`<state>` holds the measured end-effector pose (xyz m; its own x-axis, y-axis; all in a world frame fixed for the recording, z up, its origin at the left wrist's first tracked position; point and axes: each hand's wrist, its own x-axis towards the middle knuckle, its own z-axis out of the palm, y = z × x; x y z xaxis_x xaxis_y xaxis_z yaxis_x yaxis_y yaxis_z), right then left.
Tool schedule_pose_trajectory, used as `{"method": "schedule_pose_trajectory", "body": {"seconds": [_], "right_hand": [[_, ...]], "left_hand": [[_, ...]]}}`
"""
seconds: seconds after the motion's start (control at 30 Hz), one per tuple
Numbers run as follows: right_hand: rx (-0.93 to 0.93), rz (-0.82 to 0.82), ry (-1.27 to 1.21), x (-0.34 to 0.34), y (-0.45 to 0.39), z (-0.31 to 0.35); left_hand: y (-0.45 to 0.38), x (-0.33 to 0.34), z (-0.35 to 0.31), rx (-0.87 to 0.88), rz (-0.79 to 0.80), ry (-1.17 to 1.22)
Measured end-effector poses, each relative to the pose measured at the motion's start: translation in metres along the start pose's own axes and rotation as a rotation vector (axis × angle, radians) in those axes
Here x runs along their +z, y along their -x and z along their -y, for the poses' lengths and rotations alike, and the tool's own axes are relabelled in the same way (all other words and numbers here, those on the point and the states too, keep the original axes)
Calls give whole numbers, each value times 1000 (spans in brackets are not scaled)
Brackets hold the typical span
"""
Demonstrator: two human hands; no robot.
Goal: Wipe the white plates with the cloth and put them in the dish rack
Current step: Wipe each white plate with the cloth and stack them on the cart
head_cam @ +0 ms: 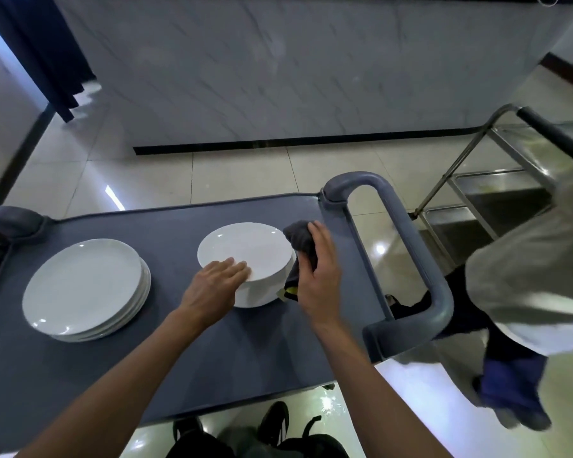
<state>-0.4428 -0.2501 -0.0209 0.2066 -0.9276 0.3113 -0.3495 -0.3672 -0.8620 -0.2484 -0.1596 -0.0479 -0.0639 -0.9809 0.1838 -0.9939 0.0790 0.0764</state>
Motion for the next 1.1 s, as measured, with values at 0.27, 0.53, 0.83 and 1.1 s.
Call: {"method": "schedule_pose_trajectory", "body": {"seconds": [0.27,0.53,0.83,1.1], "right_hand": [[17,41,3,1,7,1],[35,72,17,-1,13,-2],[17,100,24,6,18,-9],[-27,132,34,17,17,-11]], "left_hand": [[8,3,-13,-44,57,36],[16,14,-17,-47,123,56],[26,26,-8,69,180,-72],[30,36,-6,62,266,-51]]}}
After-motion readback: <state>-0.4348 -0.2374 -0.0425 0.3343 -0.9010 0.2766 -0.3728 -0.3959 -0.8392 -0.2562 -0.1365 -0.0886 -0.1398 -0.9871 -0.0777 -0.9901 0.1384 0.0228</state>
